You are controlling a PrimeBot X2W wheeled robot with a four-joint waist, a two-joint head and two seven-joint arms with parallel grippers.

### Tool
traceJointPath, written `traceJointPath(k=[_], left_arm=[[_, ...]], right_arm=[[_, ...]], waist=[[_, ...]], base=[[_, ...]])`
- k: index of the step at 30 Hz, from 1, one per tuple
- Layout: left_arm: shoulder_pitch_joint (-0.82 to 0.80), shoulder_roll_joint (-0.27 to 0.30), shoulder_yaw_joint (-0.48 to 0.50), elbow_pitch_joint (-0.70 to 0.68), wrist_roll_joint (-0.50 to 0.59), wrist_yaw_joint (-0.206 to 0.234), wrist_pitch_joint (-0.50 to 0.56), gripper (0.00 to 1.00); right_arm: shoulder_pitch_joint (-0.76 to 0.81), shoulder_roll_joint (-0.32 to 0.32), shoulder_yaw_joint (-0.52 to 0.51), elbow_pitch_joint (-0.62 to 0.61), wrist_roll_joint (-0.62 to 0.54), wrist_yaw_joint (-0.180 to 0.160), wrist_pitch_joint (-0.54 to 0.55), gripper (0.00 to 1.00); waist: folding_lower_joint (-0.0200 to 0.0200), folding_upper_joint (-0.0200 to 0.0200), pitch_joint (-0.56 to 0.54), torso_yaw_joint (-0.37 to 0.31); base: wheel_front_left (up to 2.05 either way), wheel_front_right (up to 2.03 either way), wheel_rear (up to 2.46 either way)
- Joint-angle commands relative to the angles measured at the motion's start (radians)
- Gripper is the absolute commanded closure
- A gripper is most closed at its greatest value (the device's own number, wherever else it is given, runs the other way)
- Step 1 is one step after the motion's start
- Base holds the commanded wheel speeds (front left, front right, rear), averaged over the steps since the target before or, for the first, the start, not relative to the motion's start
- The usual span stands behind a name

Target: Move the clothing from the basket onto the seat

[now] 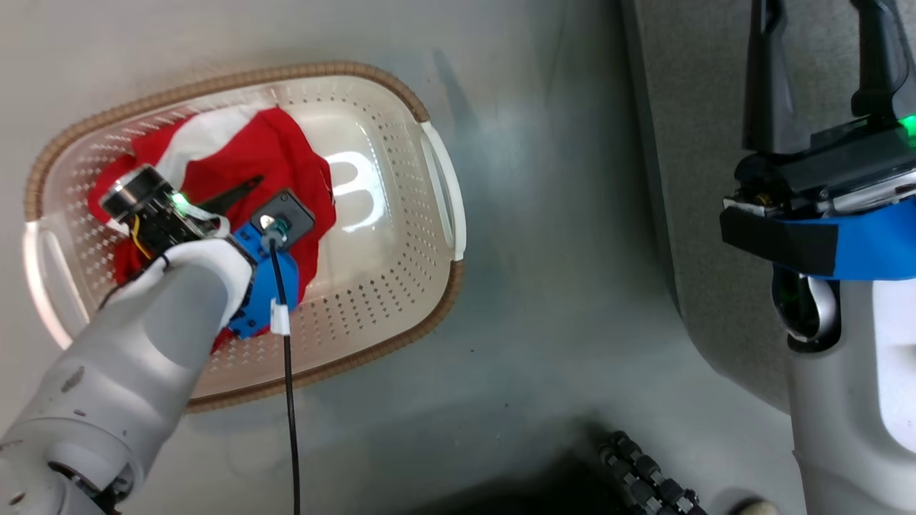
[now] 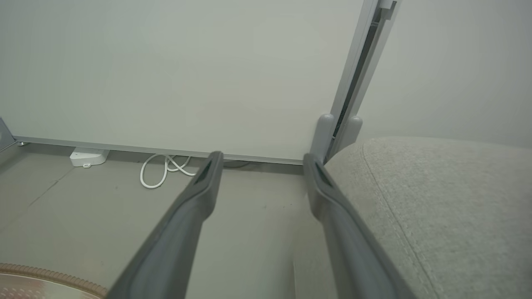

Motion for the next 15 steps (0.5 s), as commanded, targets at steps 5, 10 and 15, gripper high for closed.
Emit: traceJointPath(k=[5,10,15], left_arm=[[-0.046,0.02,-0.031,0.016,-0.019,0.0,0.046,0.0],[-0.07,0.034,-0.053,0.031,-0.012,0.0,0.097,0.0],[-0.091,0.042,-0.064,0.045,0.024,0.0,0.143,0.0]], right_arm=[[-0.032,0.009,0.004,-0.02,-0.002,0.0,-0.001,0.0],[-0.041,0.014,0.009,-0.037,-0.003,0.0,-0.001,0.0],[-0.036,0.017,0.005,-0.054,-0.006,0.0,-0.001,0.0]], waist=[[-0.0002,0.0,0.077,-0.013],[-0.0002,0.0,0.121,-0.021],[-0.0002,0.0,0.156,-0.024]], base=[[0.0,0.0,0.0],[0.0,0.0,0.0],[0.0,0.0,0.0]])
